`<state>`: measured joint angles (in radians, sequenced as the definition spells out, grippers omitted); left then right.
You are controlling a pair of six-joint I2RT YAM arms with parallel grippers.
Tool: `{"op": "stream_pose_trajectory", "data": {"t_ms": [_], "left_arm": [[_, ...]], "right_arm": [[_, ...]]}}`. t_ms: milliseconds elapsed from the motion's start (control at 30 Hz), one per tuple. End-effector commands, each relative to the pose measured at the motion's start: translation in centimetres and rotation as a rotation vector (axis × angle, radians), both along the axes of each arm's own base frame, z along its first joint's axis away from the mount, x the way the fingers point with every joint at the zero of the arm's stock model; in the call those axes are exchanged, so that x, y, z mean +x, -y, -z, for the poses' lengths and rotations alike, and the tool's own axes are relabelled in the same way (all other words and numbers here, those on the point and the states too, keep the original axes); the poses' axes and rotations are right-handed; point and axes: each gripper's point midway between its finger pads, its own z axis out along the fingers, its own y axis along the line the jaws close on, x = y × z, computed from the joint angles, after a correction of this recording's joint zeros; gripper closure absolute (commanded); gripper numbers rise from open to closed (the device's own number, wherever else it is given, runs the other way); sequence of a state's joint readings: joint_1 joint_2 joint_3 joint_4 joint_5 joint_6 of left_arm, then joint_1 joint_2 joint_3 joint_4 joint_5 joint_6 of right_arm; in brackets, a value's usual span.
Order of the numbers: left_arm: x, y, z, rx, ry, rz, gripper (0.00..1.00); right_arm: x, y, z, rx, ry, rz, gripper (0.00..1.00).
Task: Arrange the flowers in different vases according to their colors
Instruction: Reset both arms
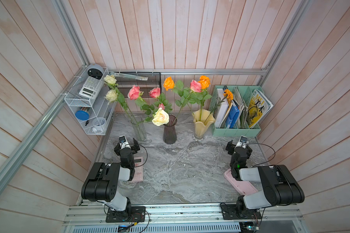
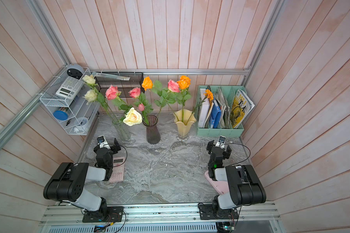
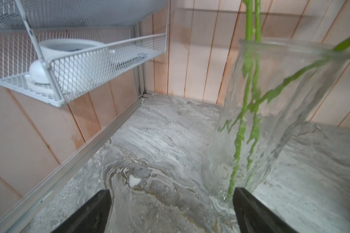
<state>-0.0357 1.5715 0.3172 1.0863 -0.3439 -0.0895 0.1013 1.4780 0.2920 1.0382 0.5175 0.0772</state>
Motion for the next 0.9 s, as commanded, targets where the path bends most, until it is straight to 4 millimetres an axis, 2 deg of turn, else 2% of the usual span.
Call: {"op": "stream_pose_trajectory", "data": {"t_ms": [0,67,133,267,333,867], "left_arm": [[0.0,0.5,0.8,0.014,-0.045,0.035,0.00],[0.3,0.7,0.8,0.013,-0.056,0.045,0.00],[0.5,0.5,1.0,0.011,-0.069,0.041,0.00],[0.3,0.2,1.0,0.005,-0.066,0.020,0.00],[0.6,0.0,1.1,0.003,-0.083,0.011,0.00],[0.7,-0.1,1.2,-0.001,-0.089,0.015,0.00]], "right_arm": [[0.2,-0.6,0.7,-0.001,-0.024,-0.042,0.02],[0.4,-0.8,0.9,-0.002,-0.034,-0.057,0.02],[0.7,-0.8,2.1,0.008,-0.071,-0.056,0.02],[0.8,-0.7,2.0,0.008,-0.043,-0.059,0.02],[1.8,-0.7,2.2,0.006,-0.090,-0.059,0.02],[1.7,-0.8,2.4,0.007,-0.098,-0.062,0.02]]}}
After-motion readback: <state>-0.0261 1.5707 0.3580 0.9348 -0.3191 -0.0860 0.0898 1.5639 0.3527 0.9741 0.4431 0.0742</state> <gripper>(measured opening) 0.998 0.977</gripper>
